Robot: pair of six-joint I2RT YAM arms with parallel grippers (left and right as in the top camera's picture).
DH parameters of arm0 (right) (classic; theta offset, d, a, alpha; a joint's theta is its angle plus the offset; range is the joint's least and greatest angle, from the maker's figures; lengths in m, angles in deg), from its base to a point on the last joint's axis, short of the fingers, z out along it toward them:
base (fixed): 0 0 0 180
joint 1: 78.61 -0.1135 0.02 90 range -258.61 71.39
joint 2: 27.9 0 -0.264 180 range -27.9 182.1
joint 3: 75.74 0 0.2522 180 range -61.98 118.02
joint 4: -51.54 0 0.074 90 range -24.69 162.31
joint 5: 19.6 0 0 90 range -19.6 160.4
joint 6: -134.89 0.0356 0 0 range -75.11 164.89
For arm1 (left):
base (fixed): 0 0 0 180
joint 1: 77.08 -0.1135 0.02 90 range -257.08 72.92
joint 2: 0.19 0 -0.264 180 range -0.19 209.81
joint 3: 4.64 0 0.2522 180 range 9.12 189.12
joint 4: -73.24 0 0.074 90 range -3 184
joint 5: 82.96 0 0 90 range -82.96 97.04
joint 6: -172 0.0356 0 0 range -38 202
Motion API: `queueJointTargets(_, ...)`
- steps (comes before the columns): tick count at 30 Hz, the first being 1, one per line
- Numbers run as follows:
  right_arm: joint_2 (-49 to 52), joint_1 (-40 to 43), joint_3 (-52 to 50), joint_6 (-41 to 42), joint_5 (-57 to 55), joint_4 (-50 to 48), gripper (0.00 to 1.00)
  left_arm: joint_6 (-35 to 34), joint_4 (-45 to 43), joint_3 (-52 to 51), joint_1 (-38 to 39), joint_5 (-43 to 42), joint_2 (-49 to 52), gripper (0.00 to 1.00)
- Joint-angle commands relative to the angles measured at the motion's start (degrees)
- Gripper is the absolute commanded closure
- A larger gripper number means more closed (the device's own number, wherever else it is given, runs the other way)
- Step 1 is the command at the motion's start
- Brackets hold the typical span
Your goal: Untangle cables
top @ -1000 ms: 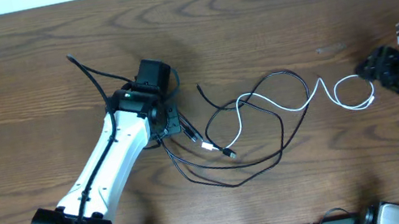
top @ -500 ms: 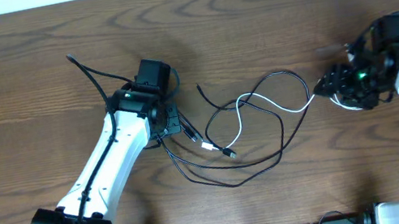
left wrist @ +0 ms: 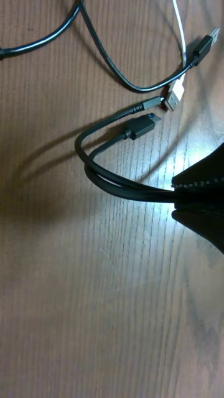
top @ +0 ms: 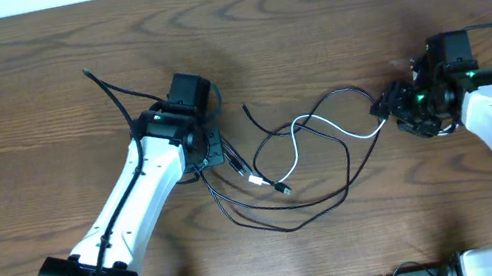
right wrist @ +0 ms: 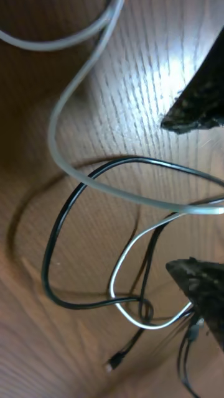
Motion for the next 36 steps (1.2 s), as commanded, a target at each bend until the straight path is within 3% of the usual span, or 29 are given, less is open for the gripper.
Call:
queueJointTargets(1,0.48,-1.55,-2.36,3.50,-1.38,-2.27,0.47,-0.90,0.11,-0.28,-0.24,-0.74,0.44,0.92)
queueJointTargets(10,0.48,-3.17,-6.62,6.03,-2.84,-13.14,0.54,-0.90,0.13,-0.28,-0.24,-0.76,0.44,0.93)
queueJointTargets(11,0.48,-3.15,-6.69,6.03,-2.86,-13.29,0.60,-0.90,0.13,-0.28,-0.24,-0.76,0.44,0.92)
queueJointTargets(14,0.48,-3.15,-6.69,6.03,-2.82,-13.90,0.94,-0.90,0.13,-0.28,-0.24,-0.76,0.44,0.93)
queueJointTargets(15,0.48,-3.15,-6.69,6.03,-2.80,-14.21,0.99,-0.90,0.13,-0.28,-0.24,-0.76,0.44,0.92)
queueJointTargets(18,0.39,-3.08,-6.54,5.11,-1.99,-15.04,0.99,-0.90,0.13,-0.28,-0.24,-0.76,0.44,0.93)
queueJointTargets(22,-0.26,-2.56,-4.31,-2.58,-0.22,-12.59,0.99,-0.90,0.11,-0.28,-0.24,-0.76,0.44,0.92)
queueJointTargets(31,-1.01,4.07,16.57,-13.31,-4.37,11.89,0.99,-0.87,0.11,-0.28,-0.24,-0.74,0.44,0.92)
queueJointTargets(36,-1.01,10.34,29.55,-15.61,-6.80,20.35,0.99,-0.87,0.09,-0.28,-0.24,-0.74,0.44,0.92)
